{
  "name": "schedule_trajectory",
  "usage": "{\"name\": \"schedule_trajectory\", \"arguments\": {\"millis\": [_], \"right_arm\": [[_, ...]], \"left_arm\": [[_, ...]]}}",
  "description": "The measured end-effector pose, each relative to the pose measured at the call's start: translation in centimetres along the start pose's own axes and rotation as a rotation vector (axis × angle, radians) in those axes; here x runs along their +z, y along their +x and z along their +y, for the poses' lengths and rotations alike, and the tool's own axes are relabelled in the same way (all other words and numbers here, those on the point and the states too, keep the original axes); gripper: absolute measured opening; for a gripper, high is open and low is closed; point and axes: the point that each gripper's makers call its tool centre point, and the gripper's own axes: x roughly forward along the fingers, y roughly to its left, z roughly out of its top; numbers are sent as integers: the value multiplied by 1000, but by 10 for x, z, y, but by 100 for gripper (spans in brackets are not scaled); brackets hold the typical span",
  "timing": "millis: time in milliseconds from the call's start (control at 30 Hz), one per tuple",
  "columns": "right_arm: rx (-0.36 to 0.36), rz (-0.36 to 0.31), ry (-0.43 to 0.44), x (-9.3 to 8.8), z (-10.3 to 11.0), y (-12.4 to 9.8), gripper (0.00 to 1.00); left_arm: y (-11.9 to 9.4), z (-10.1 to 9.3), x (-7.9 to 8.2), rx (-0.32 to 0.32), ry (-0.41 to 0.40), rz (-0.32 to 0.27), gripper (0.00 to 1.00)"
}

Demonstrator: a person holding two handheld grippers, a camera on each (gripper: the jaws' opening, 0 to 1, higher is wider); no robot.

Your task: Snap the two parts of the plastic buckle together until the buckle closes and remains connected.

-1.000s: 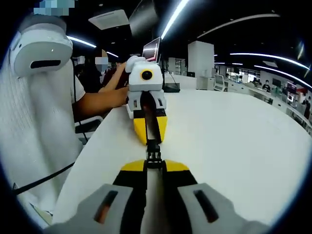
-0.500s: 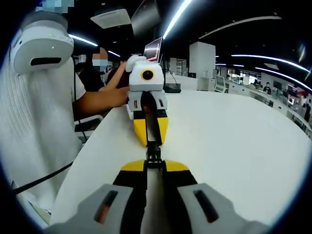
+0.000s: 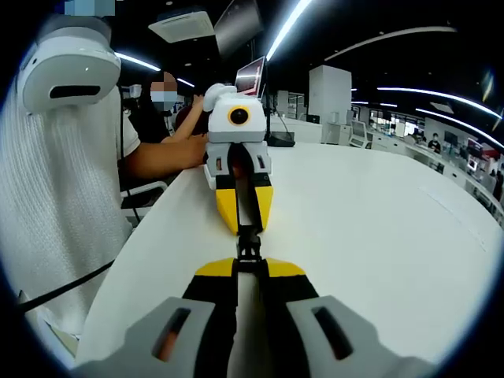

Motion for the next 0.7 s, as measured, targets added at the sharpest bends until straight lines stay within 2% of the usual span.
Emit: {"name": "schedule_trajectory", "arguments": {"millis": [700], "right_arm": [[25,-4,-3,1,2,2,11]], "left_arm": [[2,0,0,2,10,5,11]]}}
